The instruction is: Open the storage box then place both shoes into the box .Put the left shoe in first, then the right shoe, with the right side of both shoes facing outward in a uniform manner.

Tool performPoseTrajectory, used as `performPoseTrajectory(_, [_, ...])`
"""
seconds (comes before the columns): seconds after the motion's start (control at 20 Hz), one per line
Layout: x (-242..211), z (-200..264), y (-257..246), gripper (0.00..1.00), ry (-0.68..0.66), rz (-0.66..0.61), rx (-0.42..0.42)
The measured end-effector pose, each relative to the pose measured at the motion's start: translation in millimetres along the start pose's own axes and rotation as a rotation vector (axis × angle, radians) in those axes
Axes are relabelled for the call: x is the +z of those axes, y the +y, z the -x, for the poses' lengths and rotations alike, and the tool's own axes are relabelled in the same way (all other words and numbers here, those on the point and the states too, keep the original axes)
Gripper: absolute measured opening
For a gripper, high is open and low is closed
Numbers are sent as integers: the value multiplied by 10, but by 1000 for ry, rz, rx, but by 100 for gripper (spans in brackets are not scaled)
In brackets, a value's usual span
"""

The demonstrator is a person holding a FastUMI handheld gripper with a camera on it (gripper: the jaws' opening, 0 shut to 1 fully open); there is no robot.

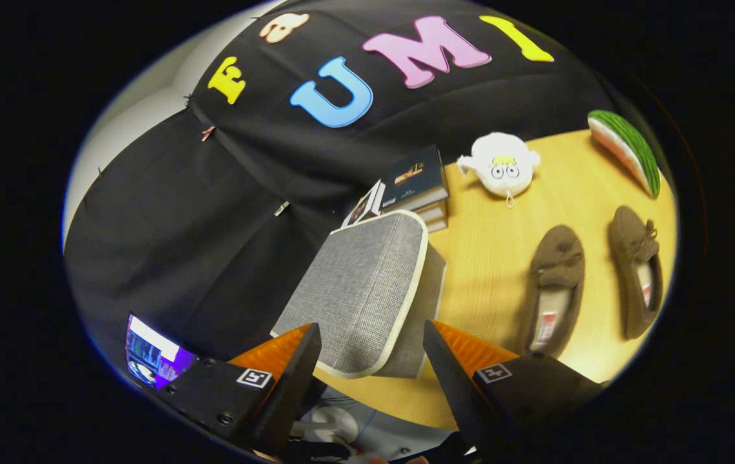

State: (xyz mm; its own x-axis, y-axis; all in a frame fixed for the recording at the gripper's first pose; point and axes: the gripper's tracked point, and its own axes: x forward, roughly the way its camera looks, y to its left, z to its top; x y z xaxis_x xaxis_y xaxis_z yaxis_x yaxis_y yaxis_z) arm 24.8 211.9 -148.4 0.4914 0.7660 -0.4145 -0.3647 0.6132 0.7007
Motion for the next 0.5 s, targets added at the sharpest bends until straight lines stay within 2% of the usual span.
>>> performPoseTrajectory(0.2, [-149, -269, -104, 98, 77, -171, 52])
performPoseTrajectory(0.35, [-171, -435, -29, 98, 105, -298, 130])
performPoseTrajectory(0.5, [-192, -552, 2, 96, 148, -357, 171])
